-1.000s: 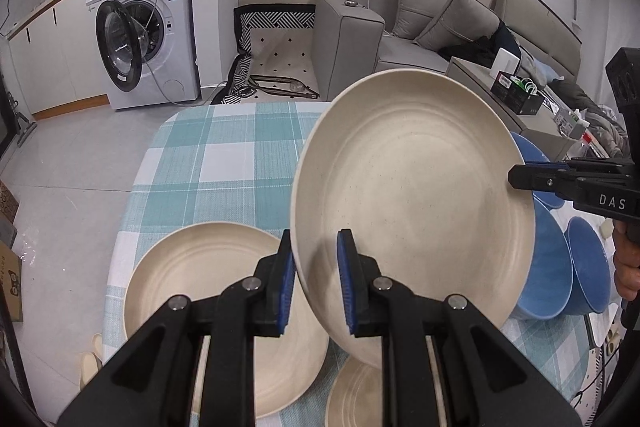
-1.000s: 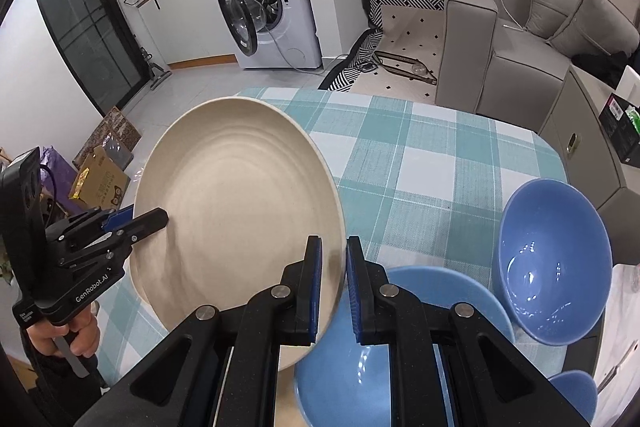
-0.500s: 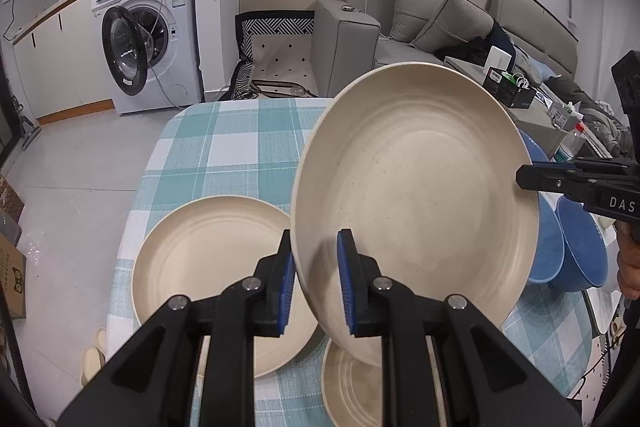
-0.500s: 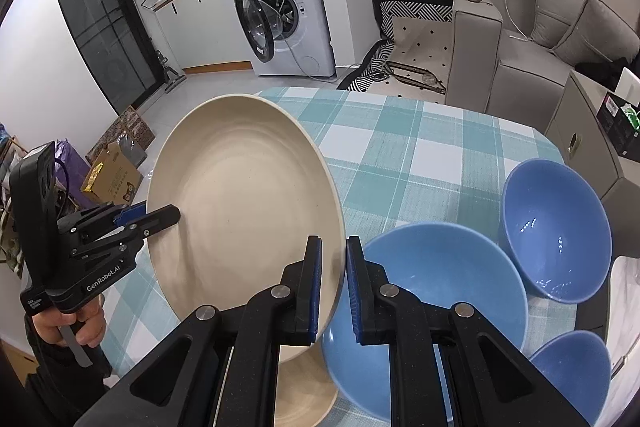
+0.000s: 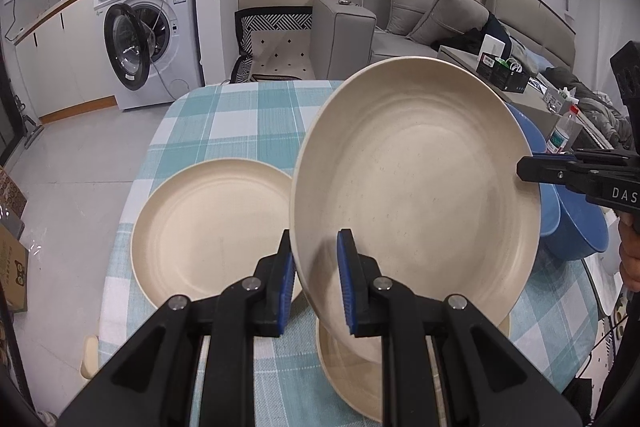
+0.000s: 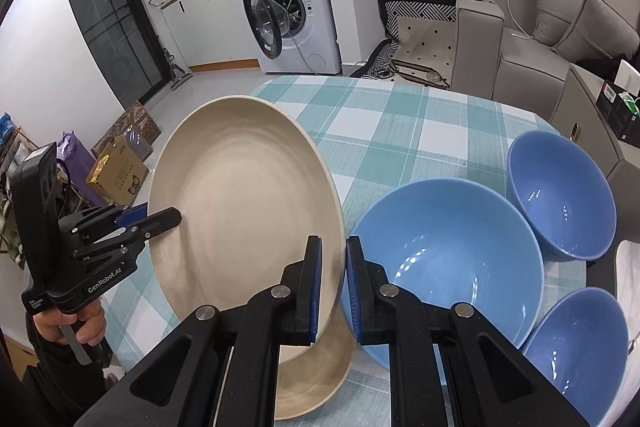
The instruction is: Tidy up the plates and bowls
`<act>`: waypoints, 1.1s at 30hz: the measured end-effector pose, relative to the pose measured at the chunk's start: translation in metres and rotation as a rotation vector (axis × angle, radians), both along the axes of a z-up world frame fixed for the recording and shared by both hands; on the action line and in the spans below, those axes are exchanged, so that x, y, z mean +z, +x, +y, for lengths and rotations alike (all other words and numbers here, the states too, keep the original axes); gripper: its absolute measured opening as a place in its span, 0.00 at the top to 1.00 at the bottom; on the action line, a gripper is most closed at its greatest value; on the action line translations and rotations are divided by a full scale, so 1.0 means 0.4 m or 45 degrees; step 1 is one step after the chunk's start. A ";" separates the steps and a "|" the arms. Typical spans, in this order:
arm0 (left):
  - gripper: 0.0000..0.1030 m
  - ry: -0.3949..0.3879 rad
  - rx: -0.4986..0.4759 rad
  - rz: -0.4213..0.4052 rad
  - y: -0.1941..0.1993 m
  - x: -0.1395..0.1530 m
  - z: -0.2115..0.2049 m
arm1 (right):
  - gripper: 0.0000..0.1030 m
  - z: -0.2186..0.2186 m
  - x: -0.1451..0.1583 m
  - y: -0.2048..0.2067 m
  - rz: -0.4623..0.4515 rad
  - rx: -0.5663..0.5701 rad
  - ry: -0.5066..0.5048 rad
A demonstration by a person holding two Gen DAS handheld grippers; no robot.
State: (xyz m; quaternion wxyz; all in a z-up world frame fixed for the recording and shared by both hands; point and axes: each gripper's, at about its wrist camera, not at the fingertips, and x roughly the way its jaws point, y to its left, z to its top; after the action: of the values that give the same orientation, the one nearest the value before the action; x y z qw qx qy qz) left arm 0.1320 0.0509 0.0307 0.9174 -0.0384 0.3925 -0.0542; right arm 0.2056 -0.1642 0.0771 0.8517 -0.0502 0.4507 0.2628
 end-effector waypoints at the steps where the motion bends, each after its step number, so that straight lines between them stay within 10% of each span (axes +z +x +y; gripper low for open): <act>1: 0.82 -0.007 -0.001 0.004 -0.004 -0.005 0.001 | 0.88 0.000 -0.005 -0.005 0.003 0.000 0.000; 33: 0.82 -0.024 -0.010 0.065 -0.060 -0.097 -0.017 | 0.88 -0.010 -0.099 -0.129 -0.066 -0.017 -0.056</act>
State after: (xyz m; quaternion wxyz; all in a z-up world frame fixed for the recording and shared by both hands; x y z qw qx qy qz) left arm 0.1078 0.0442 -0.0083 0.9064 -0.0469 0.4154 -0.0604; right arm 0.1540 -0.1683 0.0374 0.8634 -0.0726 0.4345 0.2459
